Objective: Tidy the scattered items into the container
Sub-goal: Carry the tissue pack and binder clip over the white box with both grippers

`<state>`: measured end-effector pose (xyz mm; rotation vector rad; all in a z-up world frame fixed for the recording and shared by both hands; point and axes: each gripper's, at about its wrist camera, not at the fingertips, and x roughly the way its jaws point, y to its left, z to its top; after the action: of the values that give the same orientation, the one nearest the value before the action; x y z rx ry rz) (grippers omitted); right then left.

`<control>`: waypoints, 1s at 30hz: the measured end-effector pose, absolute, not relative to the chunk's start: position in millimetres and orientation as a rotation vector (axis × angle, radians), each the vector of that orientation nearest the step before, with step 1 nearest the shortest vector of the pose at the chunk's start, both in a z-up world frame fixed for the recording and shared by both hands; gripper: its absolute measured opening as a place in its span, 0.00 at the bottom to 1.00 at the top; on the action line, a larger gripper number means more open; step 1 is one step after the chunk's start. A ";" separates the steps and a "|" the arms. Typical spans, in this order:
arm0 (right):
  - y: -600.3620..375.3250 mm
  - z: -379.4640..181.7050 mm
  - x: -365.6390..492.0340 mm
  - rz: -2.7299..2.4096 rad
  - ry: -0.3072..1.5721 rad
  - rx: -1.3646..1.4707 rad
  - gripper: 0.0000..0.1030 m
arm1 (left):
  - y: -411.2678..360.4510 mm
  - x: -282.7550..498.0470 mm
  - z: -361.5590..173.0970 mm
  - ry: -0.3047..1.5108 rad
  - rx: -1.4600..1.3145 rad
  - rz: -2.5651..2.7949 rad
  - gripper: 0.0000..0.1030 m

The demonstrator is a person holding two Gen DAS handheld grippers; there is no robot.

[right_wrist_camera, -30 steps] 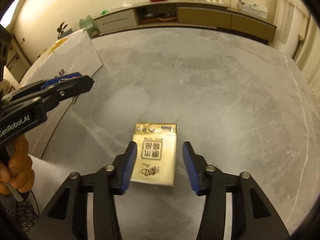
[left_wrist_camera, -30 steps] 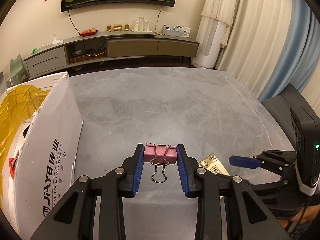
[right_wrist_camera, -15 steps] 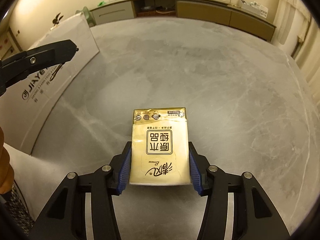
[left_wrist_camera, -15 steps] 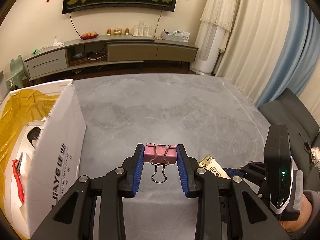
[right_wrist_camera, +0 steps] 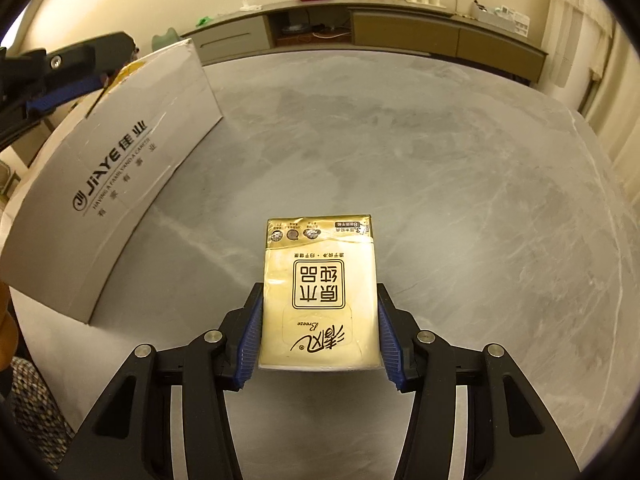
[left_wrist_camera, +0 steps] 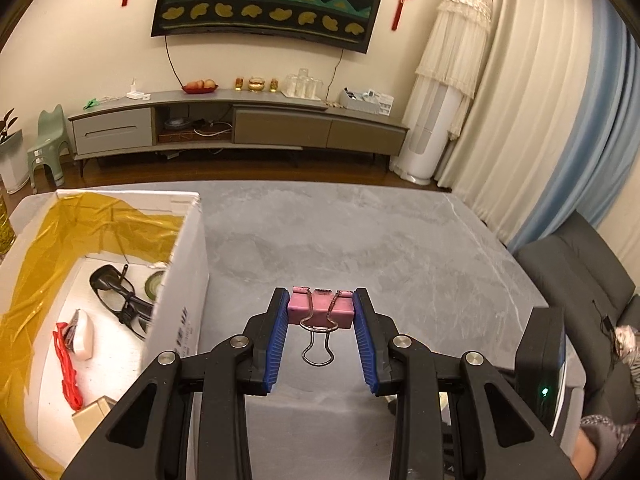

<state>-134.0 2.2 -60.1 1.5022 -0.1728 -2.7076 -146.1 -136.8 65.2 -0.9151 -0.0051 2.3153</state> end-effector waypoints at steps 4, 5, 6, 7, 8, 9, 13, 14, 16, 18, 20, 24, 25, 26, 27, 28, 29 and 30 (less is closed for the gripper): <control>-4.0 -49.0 -129.5 -2.721 -0.210 1.471 0.52 | -144.8 -145.8 73.1 -0.021 -0.895 2.329 0.33; -5.4 -46.7 -128.5 -2.724 -0.220 1.463 0.52 | -147.1 -145.9 74.9 -0.026 -0.891 2.335 0.33; -7.0 -43.5 -128.1 -2.725 -0.233 1.454 0.52 | -148.5 -146.6 76.4 -0.031 -0.888 2.339 0.33; -9.0 -39.8 -127.9 -2.725 -0.245 1.443 0.52 | -150.1 -147.4 77.8 -0.036 -0.886 2.343 0.33; -11.3 -36.0 -127.8 -2.728 -0.252 1.432 0.52 | -152.3 -147.9 79.4 -0.041 -0.884 2.352 0.33; -13.5 -32.9 -128.2 -2.729 -0.254 1.422 0.52 | -154.0 -147.9 81.0 -0.043 -0.881 2.358 0.33; -28.2 -19.2 -130.7 -2.728 -0.240 1.383 0.52 | -160.9 -147.7 85.9 -0.050 -0.870 2.381 0.33; -32.0 -16.0 -131.2 -2.728 -0.232 1.374 0.52 | -162.9 -147.7 87.2 -0.053 -0.867 2.386 0.33; -39.7 -9.8 -132.5 -2.727 -0.215 1.358 0.52 | -166.5 -147.4 89.7 -0.061 -0.862 2.392 0.33; -46.0 -3.2 -134.2 -2.728 -0.199 1.343 0.52 | -170.4 -147.7 92.5 -0.074 -0.857 2.398 0.33; -51.4 2.7 -136.0 -2.730 -0.186 1.330 0.52 | -174.8 -148.4 95.1 -0.086 -0.852 2.403 0.33; -60.6 13.7 -138.6 -2.734 -0.164 1.306 0.52 | -184.6 -149.7 101.1 -0.115 -0.841 2.414 0.33; -63.3 16.9 -139.2 -2.735 -0.155 1.299 0.52 | -186.9 -150.0 102.6 -0.122 -0.839 2.417 0.33; -65.6 19.3 -139.9 -2.735 -0.149 1.293 0.52 | -189.8 -150.6 104.3 -0.130 -0.837 2.421 0.33; -68.2 22.1 -140.6 -2.733 -0.144 1.287 0.52 | -192.3 -150.8 105.8 -0.140 -0.835 2.425 0.33; -71.3 25.4 -141.3 -2.732 -0.137 1.279 0.52 | -195.2 -151.1 107.1 -0.150 -0.834 2.429 0.33; -74.3 28.3 -142.1 -2.731 -0.128 1.272 0.52 | -197.9 -151.5 108.2 -0.159 -0.833 2.433 0.33; -77.5 31.9 -142.9 -2.732 -0.116 1.263 0.52 | -201.1 -151.9 109.4 -0.172 -0.834 2.435 0.33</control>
<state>-142.9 -77.5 31.9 1.2627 -0.1164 -2.7317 -151.9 -201.1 109.4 -0.8337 -0.1719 2.4353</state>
